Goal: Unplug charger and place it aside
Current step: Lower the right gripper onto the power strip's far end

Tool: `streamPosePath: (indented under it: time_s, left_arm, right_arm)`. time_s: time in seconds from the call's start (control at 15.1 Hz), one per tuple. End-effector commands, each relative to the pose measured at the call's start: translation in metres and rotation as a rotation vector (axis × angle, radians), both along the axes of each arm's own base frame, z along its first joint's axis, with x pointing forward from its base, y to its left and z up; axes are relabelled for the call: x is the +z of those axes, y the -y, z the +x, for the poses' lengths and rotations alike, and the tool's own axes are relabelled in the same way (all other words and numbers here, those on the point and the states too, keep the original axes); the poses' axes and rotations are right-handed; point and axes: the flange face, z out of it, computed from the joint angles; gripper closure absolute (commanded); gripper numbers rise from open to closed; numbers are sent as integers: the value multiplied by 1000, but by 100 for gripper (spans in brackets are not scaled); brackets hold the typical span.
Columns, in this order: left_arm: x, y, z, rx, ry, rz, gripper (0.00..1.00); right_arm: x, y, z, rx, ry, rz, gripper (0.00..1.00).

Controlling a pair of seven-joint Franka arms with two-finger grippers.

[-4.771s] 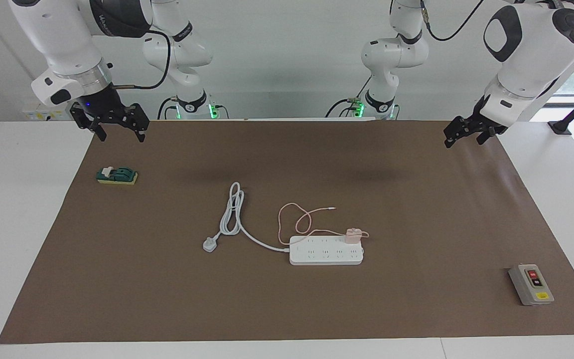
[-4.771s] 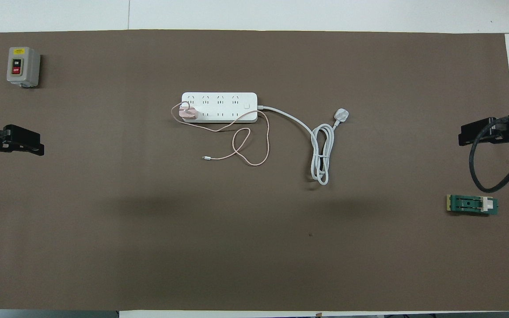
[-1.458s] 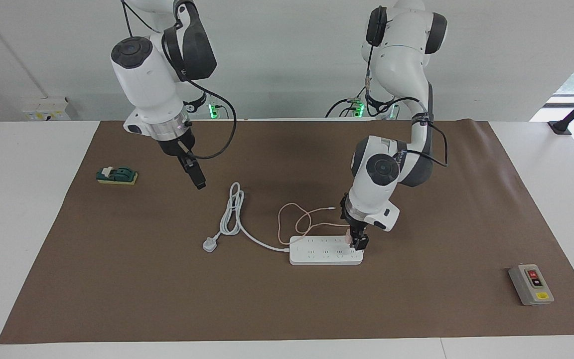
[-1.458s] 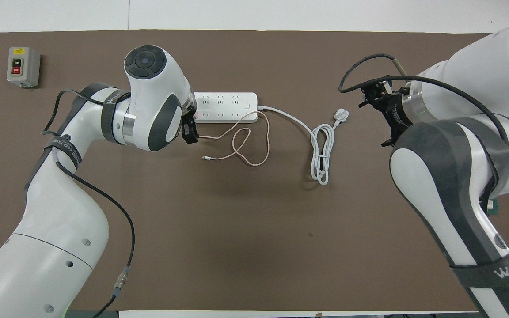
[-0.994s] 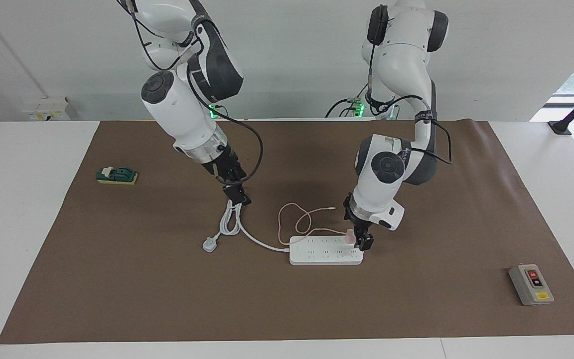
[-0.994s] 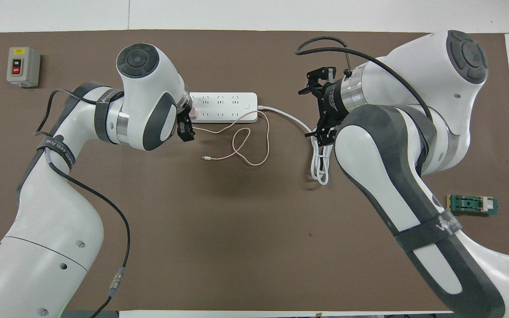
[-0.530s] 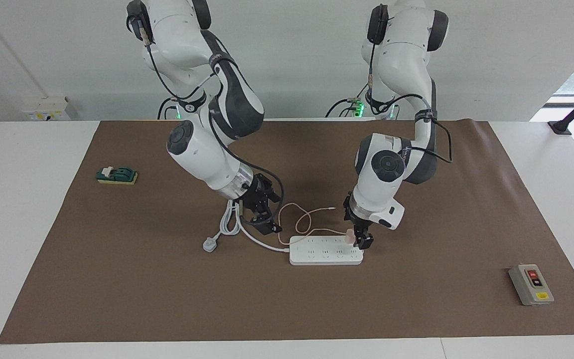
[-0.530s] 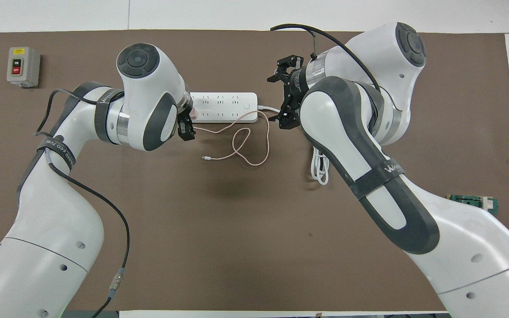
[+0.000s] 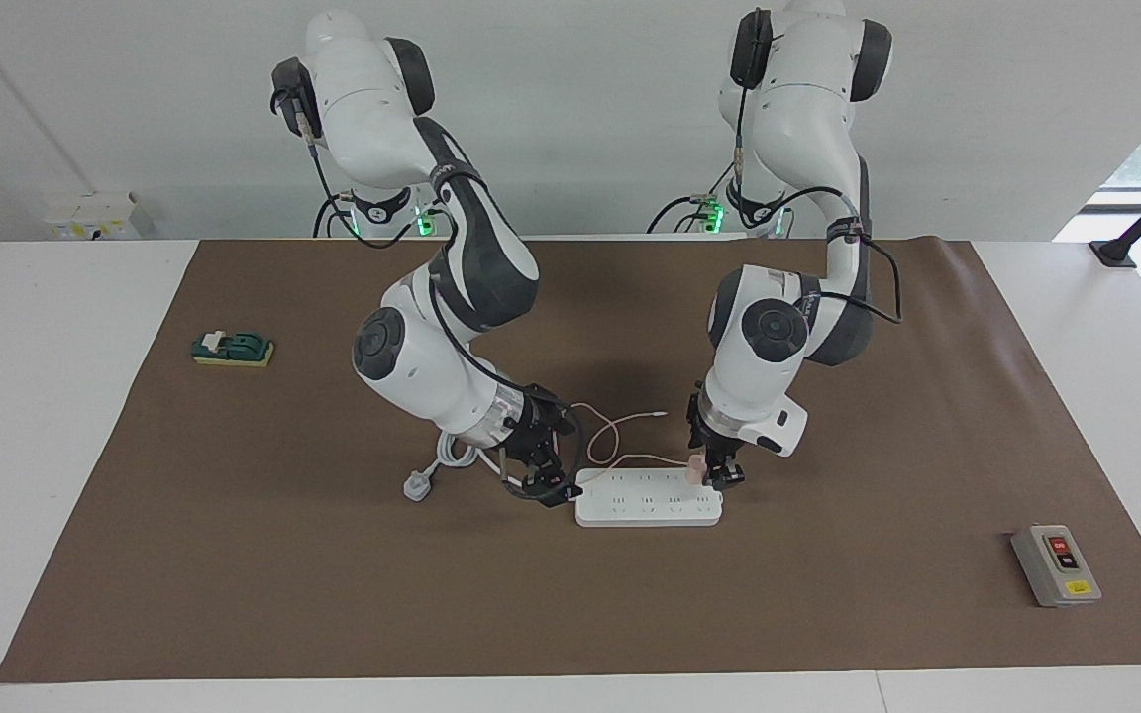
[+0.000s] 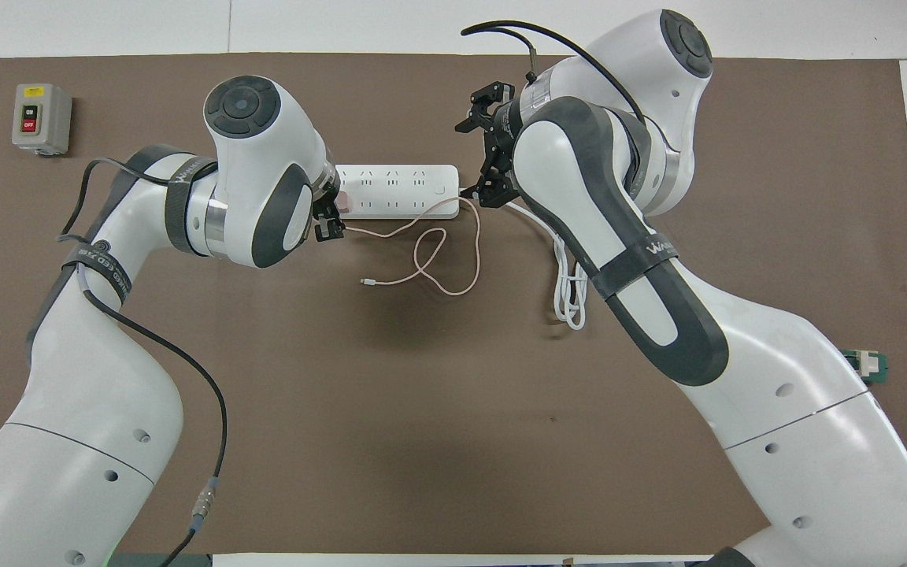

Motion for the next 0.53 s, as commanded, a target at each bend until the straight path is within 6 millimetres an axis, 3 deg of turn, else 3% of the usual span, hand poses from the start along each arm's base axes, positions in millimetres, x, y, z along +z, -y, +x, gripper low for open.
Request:
streamPosePath:
  time_s: [0.0, 0.33, 0.46]
  left_arm:
    - [0, -2, -11, 8, -18, 21, 76]
    - [-1, -2, -11, 8, -15, 20, 77]
    - [-1, -2, -11, 7, -15, 21, 77]
  right_arm:
    - [-22, -9, 24, 6, 15, 34, 1]
    - [-44, -23, 15, 22, -15, 18, 1]
    - [-52, -38, 9, 21, -3, 17, 1]
